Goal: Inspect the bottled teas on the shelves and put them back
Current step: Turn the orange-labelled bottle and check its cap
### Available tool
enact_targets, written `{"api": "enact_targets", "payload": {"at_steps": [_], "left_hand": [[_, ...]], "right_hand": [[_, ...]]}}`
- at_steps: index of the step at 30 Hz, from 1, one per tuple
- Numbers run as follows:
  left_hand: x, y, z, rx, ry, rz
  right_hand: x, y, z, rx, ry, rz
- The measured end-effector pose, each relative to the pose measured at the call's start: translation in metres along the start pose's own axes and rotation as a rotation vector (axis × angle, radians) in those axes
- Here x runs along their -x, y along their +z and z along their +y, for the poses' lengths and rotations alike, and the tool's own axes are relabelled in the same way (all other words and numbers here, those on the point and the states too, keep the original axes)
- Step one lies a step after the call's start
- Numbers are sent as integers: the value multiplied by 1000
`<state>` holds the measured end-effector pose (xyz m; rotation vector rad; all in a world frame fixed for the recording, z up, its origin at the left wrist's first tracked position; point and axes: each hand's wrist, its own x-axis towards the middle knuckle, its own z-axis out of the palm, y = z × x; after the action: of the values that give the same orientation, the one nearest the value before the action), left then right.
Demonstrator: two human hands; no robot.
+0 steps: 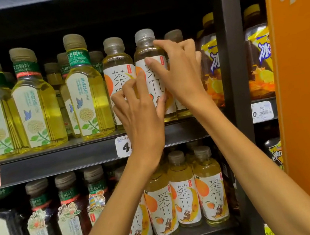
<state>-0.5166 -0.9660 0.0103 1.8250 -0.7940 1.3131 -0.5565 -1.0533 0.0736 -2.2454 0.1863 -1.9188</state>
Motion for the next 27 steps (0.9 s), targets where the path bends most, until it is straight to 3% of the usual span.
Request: {"api": "enact_targets", "payload": {"at_steps": [6, 12, 14, 20, 27], "left_hand": [[-1, 5, -5, -103, 38, -22], [-7, 0, 0, -73, 60, -19], [-8, 0, 2, -62, 93, -38], [-3, 1, 4, -38, 126, -106], [1, 1, 2, -52, 128, -126]], "right_hand": [[-6, 1, 4, 259, -72, -23], [-22, -8, 6, 50, 31, 98], [-30, -8, 6, -4, 99, 68], [-38, 0, 8, 43, 187, -38], [-33, -3, 6, 95, 155, -9]]}}
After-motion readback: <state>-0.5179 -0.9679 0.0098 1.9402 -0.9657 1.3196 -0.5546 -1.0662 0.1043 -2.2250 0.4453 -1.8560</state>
